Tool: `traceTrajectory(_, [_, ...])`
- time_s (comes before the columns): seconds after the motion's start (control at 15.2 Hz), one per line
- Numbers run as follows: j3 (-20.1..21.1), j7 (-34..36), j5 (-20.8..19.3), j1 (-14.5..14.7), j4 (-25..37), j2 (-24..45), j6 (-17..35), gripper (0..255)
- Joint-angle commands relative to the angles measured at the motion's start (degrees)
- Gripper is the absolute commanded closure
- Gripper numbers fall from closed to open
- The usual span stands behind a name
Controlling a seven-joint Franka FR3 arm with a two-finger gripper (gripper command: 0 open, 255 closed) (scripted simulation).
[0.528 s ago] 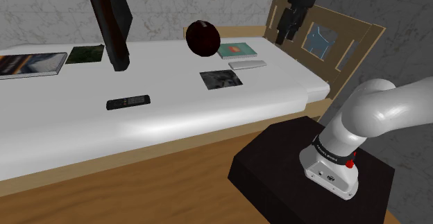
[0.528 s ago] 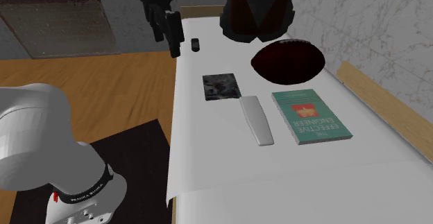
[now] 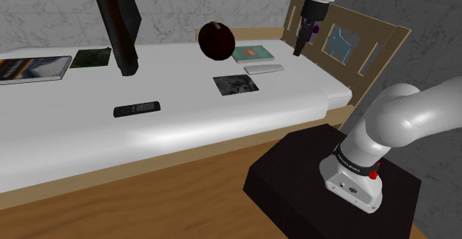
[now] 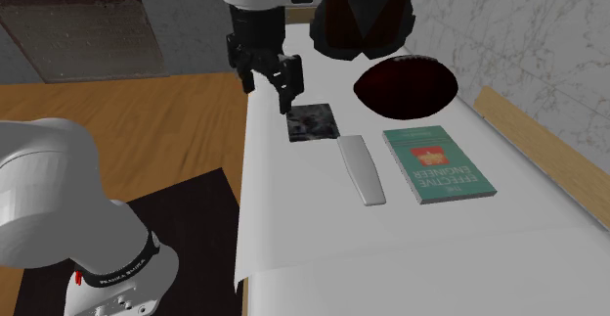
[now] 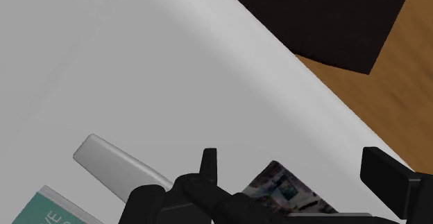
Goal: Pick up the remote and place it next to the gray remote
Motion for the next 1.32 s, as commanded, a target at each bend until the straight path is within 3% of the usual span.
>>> traceTrajectory(0.0, [-2.54, -6.45, -1.66, 0.83, 0.23, 3.21, 2.92, 0])
traceTrajectory(0.59, [-12.63, -33.64, -4.51, 5.12, 5.06, 20.93, 15.75, 0])
traceTrajectory(1.06, [-17.01, -55.37, -0.15, 8.12, 13.77, 37.70, 23.30, 0])
traceTrajectory(1.25, [-17.03, -58.00, 0.98, 8.08, 14.13, 40.36, 25.42, 0])
